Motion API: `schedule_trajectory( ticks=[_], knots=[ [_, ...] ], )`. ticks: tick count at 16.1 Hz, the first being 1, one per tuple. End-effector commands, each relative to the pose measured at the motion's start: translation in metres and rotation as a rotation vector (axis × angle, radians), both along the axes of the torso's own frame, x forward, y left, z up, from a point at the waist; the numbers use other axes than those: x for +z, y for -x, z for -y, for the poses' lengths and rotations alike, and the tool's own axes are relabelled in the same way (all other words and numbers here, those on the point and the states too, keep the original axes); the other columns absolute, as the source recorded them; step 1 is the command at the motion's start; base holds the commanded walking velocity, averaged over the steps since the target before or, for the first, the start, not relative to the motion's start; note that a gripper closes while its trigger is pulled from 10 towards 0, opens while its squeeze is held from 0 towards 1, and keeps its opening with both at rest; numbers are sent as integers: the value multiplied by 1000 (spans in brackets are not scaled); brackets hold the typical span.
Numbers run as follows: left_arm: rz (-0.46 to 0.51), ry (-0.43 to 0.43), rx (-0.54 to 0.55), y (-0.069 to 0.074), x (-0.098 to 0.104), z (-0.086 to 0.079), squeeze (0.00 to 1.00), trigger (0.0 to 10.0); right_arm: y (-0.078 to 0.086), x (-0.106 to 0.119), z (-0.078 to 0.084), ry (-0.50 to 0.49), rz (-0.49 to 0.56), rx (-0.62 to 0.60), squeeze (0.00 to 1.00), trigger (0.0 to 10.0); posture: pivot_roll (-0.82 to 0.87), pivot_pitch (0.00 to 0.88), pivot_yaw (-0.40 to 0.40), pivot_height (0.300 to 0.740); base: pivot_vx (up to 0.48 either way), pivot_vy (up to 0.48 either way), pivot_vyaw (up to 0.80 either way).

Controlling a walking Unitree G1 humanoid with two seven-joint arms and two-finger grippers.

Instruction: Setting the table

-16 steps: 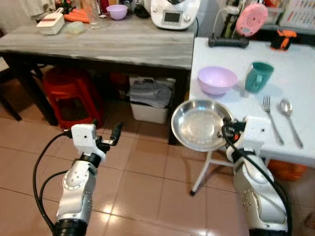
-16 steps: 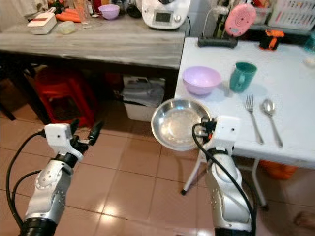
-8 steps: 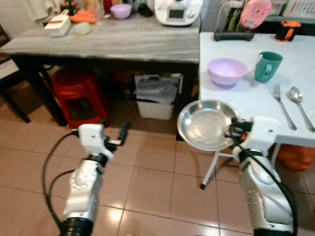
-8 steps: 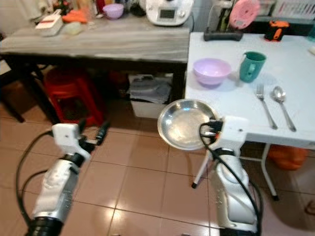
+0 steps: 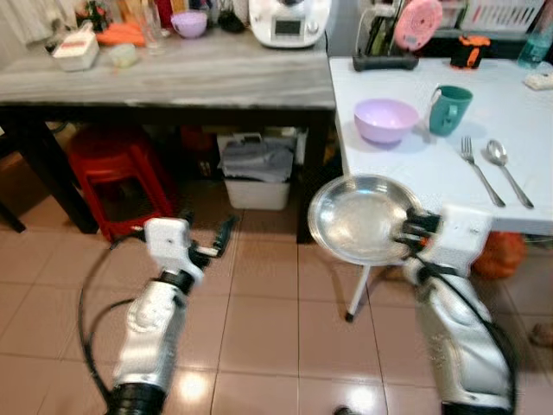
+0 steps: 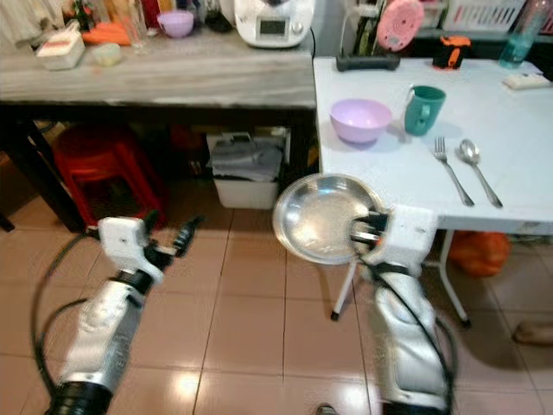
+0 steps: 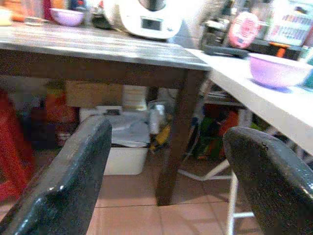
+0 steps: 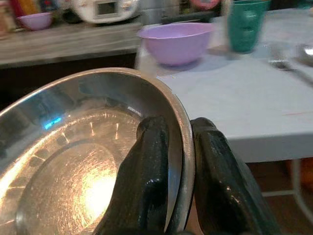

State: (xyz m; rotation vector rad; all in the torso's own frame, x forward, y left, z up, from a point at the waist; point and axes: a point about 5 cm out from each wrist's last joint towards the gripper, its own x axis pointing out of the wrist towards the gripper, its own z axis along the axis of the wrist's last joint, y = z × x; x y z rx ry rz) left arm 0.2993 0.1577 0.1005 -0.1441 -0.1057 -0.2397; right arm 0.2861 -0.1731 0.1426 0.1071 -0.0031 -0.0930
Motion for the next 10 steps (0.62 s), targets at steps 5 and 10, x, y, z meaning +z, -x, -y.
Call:
schedule_trajectory(
  ticks=[5, 10],
  knots=[
    [29, 16, -34, 1, 5, 6, 0, 10000, -4, 8, -3, 19, 45, 20, 0, 10000, -104, 85, 44, 740, 287, 0, 0],
    [36, 25, -45, -1, 7, 7, 0, 10000, -10, 12, -13, 32, 75, 64, 0, 10000, -103, 78, 65, 740, 384, 0, 0]
  ],
)
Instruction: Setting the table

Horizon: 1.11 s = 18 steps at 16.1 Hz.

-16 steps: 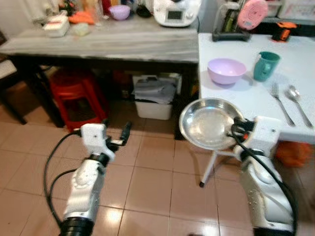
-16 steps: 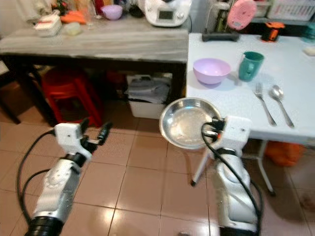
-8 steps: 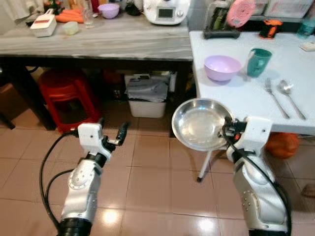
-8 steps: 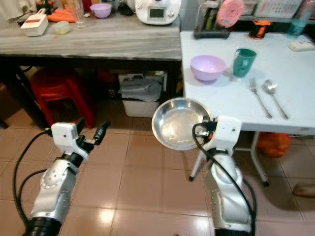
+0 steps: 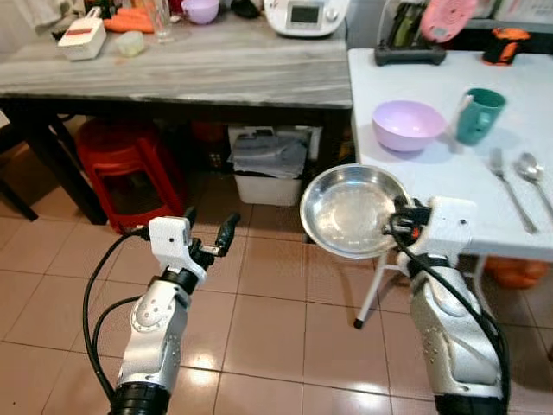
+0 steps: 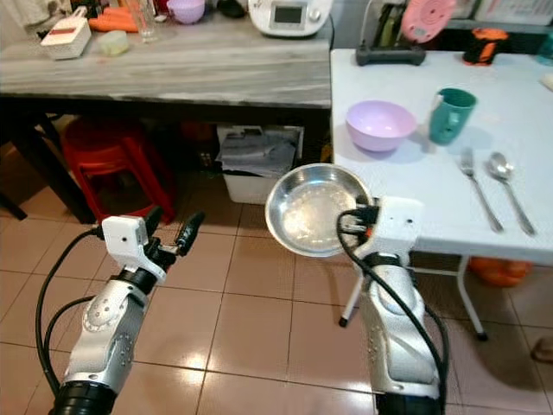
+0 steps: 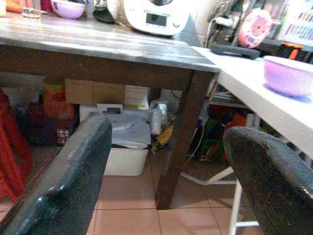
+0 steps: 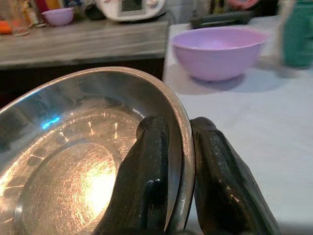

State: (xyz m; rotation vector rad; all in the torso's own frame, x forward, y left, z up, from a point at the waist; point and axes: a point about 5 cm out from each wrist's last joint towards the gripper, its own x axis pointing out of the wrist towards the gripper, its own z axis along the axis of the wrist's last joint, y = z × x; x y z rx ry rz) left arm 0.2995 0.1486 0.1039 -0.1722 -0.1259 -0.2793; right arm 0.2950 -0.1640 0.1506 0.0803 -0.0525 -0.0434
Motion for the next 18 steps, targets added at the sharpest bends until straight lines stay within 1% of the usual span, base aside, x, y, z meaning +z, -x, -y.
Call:
schedule_trajectory(
  ticks=[1, 4, 6, 8, 10, 12, 16, 18],
  knots=[
    [17, -3, -6, -1, 4, -1, 0, 10000, -2, 5, -4, 4, 26, 20, 0, 10000, -103, 78, 65, 740, 382, 0, 0],
    [13, -5, -13, 0, 2, 0, 0, 10000, -3, 2, -6, 7, 25, 26, 0, 10000, -95, 51, 73, 740, 390, 0, 0],
    [11, -8, -19, -1, 2, 1, 0, 10000, -5, -2, -6, 6, 24, 31, 0, 10000, -87, 5, 69, 740, 394, 0, 0],
    [16, -13, -22, -7, 4, 0, 0, 10000, -7, -8, -5, -16, 11, 13, 0, 10000, -84, 0, 63, 740, 394, 0, 0],
    [16, -23, -16, -8, 4, -2, 0, 10000, -6, -14, -2, -26, -1, -1, 0, 10000, -81, 0, 62, 740, 364, 0, 0],
    [-18, -36, 69, -14, 2, -9, 0, 10000, -6, -15, -2, -28, 3, -5, 0, 10000, -85, 0, 72, 740, 0, 0, 0],
    [-25, -22, 60, -14, 0, -8, 0, 10000, -7, -10, -5, -42, 28, -9, 0, 10000, -98, 4, 87, 740, 0, 0, 0],
    [-15, -28, 47, -14, 1, -4, 0, 10000, -8, -10, -6, -46, 32, -3, 0, 10000, -97, 7, 86, 740, 0, 129, 0]
  ],
)
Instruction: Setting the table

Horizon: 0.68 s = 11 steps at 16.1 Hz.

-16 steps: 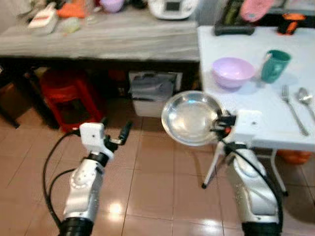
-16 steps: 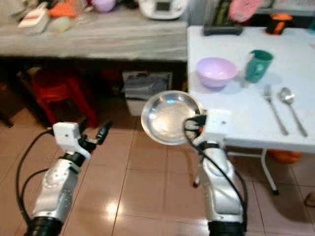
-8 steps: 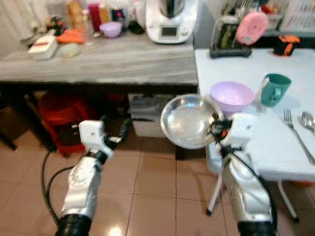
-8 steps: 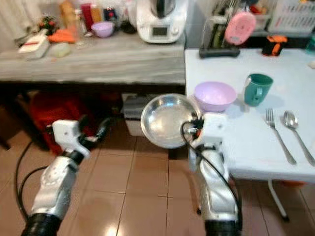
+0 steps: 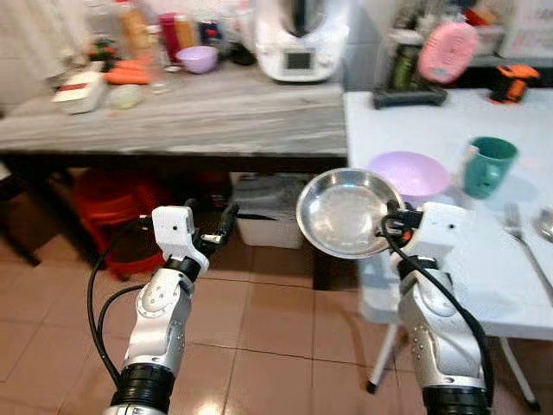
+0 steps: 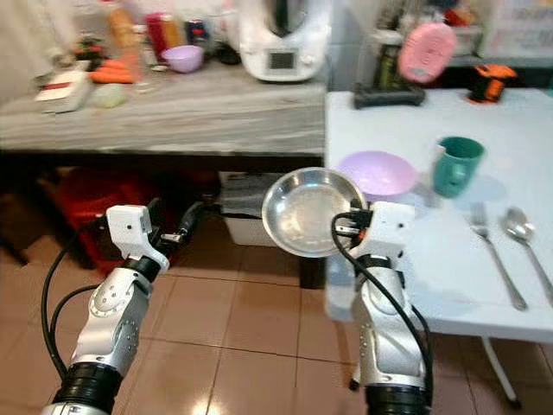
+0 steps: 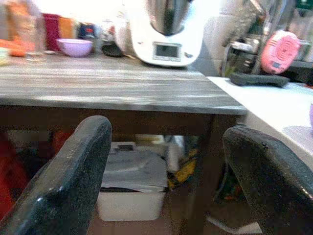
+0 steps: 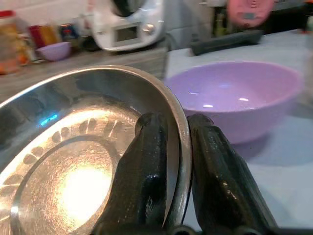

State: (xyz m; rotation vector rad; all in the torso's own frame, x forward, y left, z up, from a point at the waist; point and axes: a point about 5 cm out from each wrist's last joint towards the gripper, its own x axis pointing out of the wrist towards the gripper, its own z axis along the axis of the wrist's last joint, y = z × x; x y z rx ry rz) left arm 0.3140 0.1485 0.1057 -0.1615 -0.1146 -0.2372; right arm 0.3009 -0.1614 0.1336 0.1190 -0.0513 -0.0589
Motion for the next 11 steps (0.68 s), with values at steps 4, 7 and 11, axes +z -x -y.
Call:
schedule_trajectory(
  ticks=[4, 7, 11],
  knots=[
    [3, -20, 8, 0, -1, -6, 0, 10000, -4, 8, -3, -3, 37, 15, 0, 10000, -95, 8, 85, 740, 0, 382, -272],
    [4, -24, 0, -1, -1, -5, 0, 10000, -5, 9, -4, -5, 40, 12, 0, 10000, -96, 11, 85, 740, 0, 477, 0],
    [8, -21, -4, -2, 0, -4, 0, 10000, -5, 9, -4, -8, 44, 11, 0, 10000, -98, 18, 90, 740, 0, 476, 0]
  ],
)
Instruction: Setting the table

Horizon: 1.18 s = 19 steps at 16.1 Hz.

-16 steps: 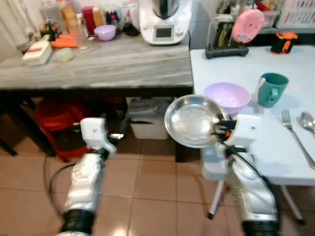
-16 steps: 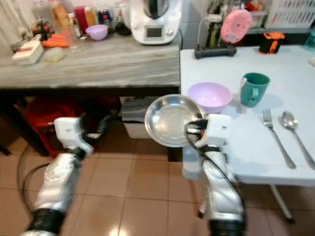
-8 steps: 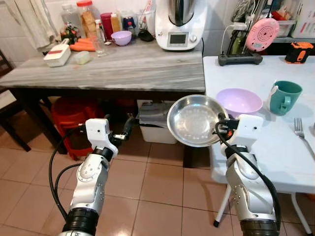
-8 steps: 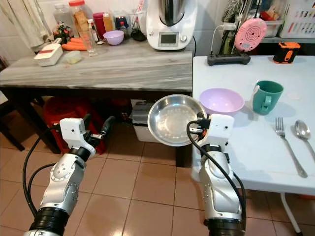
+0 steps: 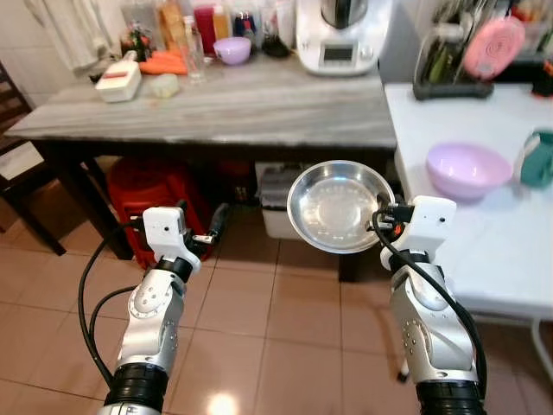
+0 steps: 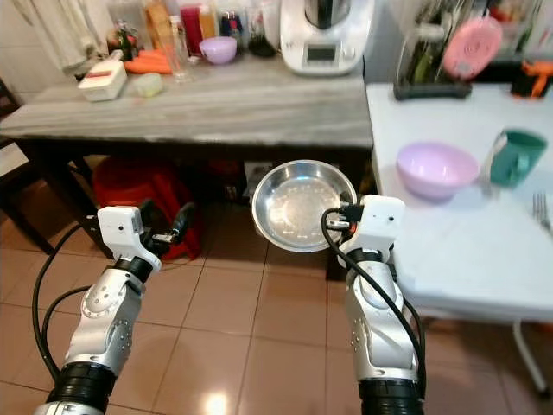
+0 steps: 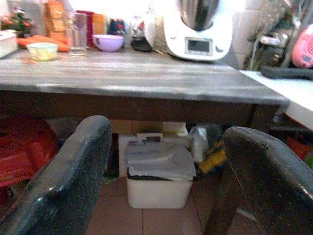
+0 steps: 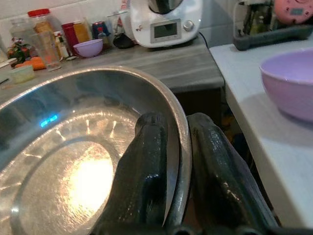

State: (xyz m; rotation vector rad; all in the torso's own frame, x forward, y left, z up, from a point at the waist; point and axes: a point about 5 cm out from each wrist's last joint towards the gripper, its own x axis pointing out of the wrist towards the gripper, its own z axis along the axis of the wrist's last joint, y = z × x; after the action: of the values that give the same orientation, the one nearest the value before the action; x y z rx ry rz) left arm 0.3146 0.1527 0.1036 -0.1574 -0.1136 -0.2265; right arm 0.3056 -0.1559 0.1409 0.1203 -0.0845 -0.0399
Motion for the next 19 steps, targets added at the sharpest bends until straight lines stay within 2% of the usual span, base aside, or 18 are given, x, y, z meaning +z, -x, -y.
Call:
schedule_trajectory(
  ticks=[1, 13, 15, 19],
  knots=[
    [9, -16, -16, -1, 2, 1, 0, 10000, 0, 2, 1, -9, 10, -6, 0, 10000, -98, 18, 90, 740, 0, 476, 0],
    [11, -24, -27, -3, 3, 4, 0, 10000, 1, 2, 0, -8, 11, -5, 0, 10000, -99, 27, 92, 740, 0, 476, 0],
    [26, -15, -3, -3, 4, 4, 0, 10000, 1, 2, 0, -7, 13, -5, 0, 10000, -99, 27, 92, 740, 0, 0, 0],
    [38, -26, -82, 2, 4, 11, 0, 10000, 0, 3, 1, 5, 14, 0, 0, 10000, -98, 27, 84, 740, 69, 0, 0]
  ],
)
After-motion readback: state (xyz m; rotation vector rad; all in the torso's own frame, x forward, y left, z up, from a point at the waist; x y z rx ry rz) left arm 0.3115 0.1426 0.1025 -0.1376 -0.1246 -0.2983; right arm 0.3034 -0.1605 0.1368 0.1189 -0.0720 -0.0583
